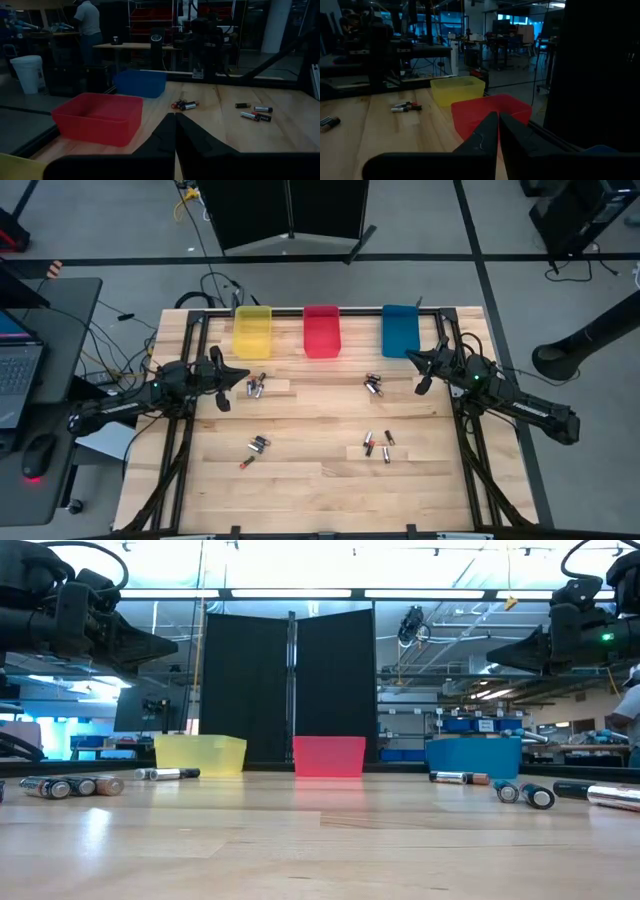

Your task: Sort batteries

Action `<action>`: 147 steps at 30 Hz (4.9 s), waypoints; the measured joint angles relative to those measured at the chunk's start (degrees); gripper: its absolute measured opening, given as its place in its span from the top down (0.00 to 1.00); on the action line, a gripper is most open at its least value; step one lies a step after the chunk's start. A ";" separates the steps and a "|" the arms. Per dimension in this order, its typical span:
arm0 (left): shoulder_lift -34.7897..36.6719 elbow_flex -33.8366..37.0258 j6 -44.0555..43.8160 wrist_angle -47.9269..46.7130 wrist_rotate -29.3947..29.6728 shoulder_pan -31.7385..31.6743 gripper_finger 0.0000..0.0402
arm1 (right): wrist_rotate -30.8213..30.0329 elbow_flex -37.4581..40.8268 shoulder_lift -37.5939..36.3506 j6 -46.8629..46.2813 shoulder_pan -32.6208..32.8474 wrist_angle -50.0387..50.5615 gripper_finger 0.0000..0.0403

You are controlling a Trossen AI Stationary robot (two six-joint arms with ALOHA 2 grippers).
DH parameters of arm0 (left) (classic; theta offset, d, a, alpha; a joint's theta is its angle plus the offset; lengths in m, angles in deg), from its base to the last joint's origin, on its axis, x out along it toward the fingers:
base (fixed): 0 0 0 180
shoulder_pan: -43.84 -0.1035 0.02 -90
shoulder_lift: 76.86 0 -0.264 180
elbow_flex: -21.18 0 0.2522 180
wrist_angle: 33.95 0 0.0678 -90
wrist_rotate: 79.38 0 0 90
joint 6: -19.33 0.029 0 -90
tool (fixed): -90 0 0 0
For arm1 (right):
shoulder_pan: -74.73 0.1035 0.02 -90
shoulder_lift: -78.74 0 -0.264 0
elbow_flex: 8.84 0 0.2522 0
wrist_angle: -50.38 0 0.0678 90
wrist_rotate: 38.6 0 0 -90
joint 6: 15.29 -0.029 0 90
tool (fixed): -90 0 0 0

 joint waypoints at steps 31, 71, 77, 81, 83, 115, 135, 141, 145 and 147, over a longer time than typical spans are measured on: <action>-0.01 0.00 0.01 0.00 0.00 0.00 0.97 | 0.00 -0.01 0.00 0.00 0.02 0.02 0.93; -0.01 -0.01 0.01 0.02 -0.01 0.01 0.97 | 1.48 -12.24 34.83 -2.21 0.15 -14.94 0.99; 0.00 -0.01 0.01 0.00 0.01 0.00 0.97 | 5.78 -19.68 47.30 -8.97 0.06 -14.37 0.99; 0.00 -0.01 0.02 0.00 0.00 0.01 0.97 | 10.54 -23.57 51.22 -11.98 0.53 -16.29 0.99; 0.00 0.00 0.02 0.00 -0.01 0.01 0.97 | 13.73 -25.25 52.18 -11.98 1.06 -14.74 0.99; -0.01 0.00 0.02 0.00 -0.01 0.01 0.97 | 0.53 -43.02 59.90 -40.36 24.65 43.07 0.75; 0.00 0.00 0.00 0.00 -0.01 0.01 0.97 | -7.80 -43.02 83.35 -45.13 23.99 37.82 0.56; -0.02 0.00 4.91 2.89 0.10 0.01 0.97 | -7.55 -43.00 85.31 -43.53 20.54 36.96 0.56; -0.02 0.00 5.71 5.60 0.14 0.00 0.97 | -6.56 -43.00 86.17 -42.78 19.08 36.78 0.56; 0.00 0.00 5.84 6.24 0.14 0.00 0.97 | -5.90 -43.00 86.96 -41.87 18.77 36.57 0.57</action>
